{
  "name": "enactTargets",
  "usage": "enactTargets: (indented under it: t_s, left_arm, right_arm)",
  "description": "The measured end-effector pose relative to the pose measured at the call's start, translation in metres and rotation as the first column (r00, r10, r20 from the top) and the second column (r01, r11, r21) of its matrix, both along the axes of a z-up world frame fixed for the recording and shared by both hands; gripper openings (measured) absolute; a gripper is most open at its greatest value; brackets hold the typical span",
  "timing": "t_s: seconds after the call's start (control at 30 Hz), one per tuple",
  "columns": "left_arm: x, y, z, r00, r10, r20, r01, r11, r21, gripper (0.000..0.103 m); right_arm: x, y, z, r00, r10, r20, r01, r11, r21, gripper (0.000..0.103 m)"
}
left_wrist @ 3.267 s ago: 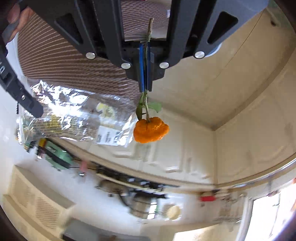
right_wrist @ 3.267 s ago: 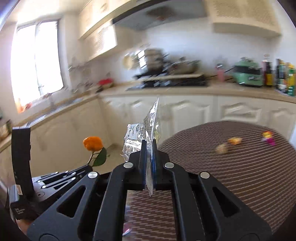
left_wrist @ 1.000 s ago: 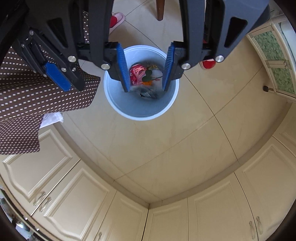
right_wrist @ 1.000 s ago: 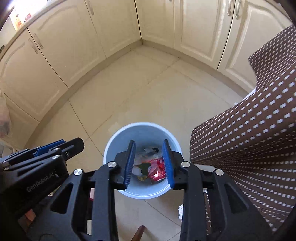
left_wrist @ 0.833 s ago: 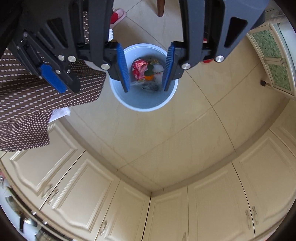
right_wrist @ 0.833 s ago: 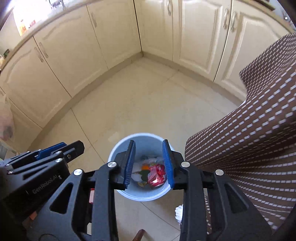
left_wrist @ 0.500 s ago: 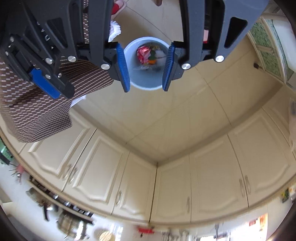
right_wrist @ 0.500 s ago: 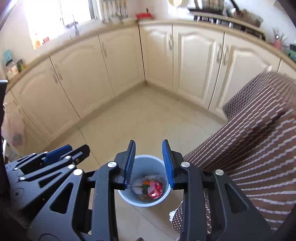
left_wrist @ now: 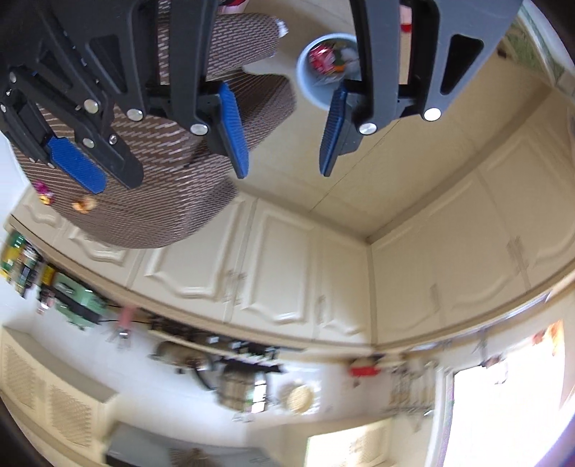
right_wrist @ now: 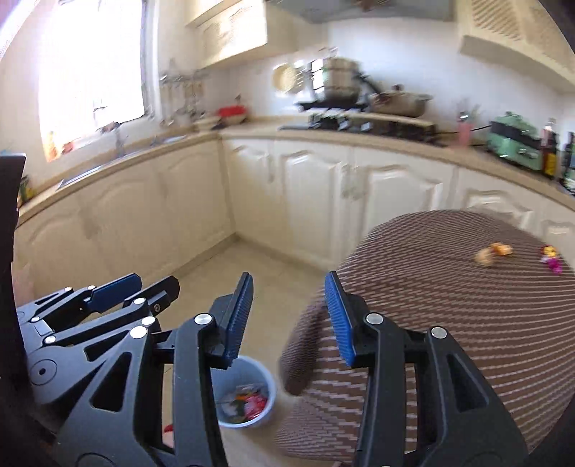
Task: Collect trash
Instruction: 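Return both tools to the table toward the bun and orange crisp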
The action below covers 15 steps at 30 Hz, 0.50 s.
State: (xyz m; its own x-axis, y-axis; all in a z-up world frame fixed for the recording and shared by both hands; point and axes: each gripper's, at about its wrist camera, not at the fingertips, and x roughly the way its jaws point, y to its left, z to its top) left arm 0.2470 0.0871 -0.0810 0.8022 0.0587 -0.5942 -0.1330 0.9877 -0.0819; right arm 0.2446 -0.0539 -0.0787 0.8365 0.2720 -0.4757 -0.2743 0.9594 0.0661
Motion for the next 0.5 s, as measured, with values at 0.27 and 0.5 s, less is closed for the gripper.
enactTargets:
  t_s: [0.27, 0.5]
  left_arm:
    - [0.054, -0.126, 0.020, 0.971, -0.240, -0.018, 0.240, 0.971, -0.006, 0.045]
    - [0.103, -0.219, 0.010, 0.924, -0.371, -0.093, 0.373, 0.928, 0.005, 0.045]
  right_arm:
    - [0.015, -0.121, 0.022, 0.979, -0.199, 0.032, 0.199, 0.980, 0.016, 0.043]
    - [0.041, -0.213, 0.008, 0.939, -0.343, -0.027, 0.344, 0.939, 0.030, 0.043]
